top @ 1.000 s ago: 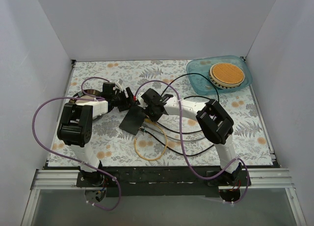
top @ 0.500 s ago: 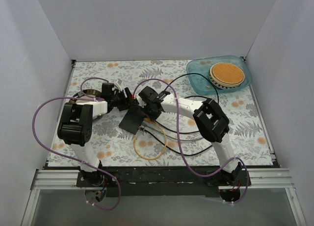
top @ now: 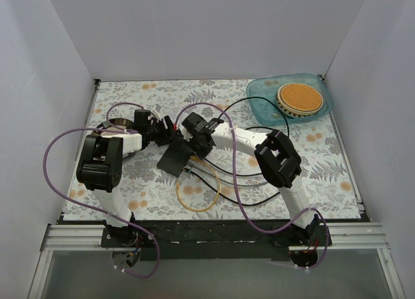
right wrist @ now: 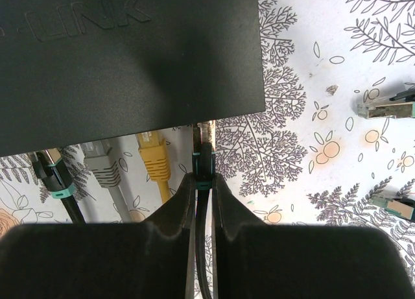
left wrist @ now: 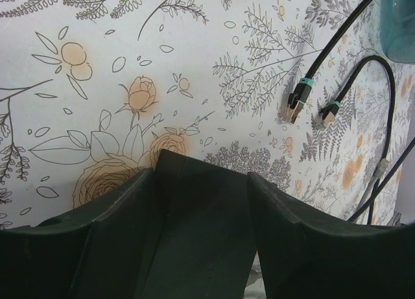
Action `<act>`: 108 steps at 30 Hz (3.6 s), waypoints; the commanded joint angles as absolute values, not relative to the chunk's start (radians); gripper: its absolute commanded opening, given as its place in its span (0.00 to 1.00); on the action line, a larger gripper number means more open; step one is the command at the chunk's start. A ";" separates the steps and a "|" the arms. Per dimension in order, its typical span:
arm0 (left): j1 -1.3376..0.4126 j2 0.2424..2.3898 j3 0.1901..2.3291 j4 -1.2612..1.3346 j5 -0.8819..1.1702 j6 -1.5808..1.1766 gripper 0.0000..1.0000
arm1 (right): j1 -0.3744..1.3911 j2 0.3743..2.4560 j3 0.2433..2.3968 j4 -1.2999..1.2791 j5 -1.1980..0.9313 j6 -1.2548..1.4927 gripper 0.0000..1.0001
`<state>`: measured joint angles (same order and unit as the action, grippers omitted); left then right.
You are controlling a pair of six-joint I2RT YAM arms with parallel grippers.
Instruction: Insert the plug into the switch port
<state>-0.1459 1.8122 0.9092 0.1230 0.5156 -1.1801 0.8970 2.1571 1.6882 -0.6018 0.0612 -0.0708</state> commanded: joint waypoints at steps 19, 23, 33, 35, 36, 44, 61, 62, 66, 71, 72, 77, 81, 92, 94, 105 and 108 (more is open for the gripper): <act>-0.204 1.861 0.904 0.074 0.712 -1.200 0.51 | 0.900 2.134 1.683 -0.178 0.023 -0.064 0.01; -0.204 1.868 0.908 0.072 0.721 -1.198 0.50 | 0.900 2.134 1.666 -0.163 0.026 -0.063 0.01; -0.225 1.899 0.926 0.063 0.755 -1.190 0.47 | 0.897 2.146 1.701 -0.164 0.029 -0.069 0.01; -0.233 1.905 0.930 0.057 0.759 -1.183 0.45 | 0.896 2.151 1.713 -0.164 0.029 -0.069 0.01; -0.235 1.910 0.933 0.049 0.761 -1.181 0.44 | 0.896 2.152 1.715 -0.163 0.032 -0.068 0.01; -0.255 1.928 0.927 0.035 0.770 -1.190 0.42 | 0.884 2.145 1.707 -0.123 0.052 -0.031 0.01; -0.253 1.901 0.939 0.021 0.690 -1.193 0.49 | 0.880 2.108 1.641 -0.124 0.064 -0.012 0.01; -0.249 1.895 0.939 0.021 0.684 -1.193 0.50 | 0.881 2.102 1.631 -0.121 0.067 -0.012 0.01; -0.232 1.859 0.924 0.037 0.646 -1.206 0.55 | 0.879 2.076 1.574 -0.114 0.080 -0.008 0.01; -0.210 1.790 0.902 0.049 0.583 -1.206 0.74 | 0.879 2.040 1.531 -0.114 0.078 -0.008 0.10; -0.209 1.776 0.897 0.049 0.566 -1.197 0.77 | 0.879 2.034 1.523 -0.114 0.080 -0.008 0.11; -0.201 1.640 0.855 0.044 0.406 -1.190 0.98 | 0.879 1.996 1.477 -0.124 0.106 -0.012 0.13; -0.196 1.528 0.807 0.089 0.333 -1.196 0.98 | 0.879 1.974 1.453 -0.123 0.115 -0.014 0.14; -0.195 1.212 0.666 0.163 0.068 -1.232 0.98 | 0.879 1.944 1.416 -0.118 0.106 -0.008 0.21; -0.196 1.189 0.660 0.161 0.049 -1.232 0.98 | 0.879 1.944 1.419 -0.124 0.106 -0.008 0.24; -0.195 1.149 0.660 0.149 0.032 -1.232 0.98 | 0.879 1.888 1.365 -0.109 0.129 -0.008 0.54; -0.195 1.131 0.655 0.152 0.025 -1.230 0.98 | 0.879 1.862 1.344 -0.087 0.136 0.017 0.63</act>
<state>-0.1936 1.1893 0.6640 0.1562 0.0574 -1.2350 0.8837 1.9308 1.3739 -0.1459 0.1108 -0.0032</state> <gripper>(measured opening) 0.982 0.591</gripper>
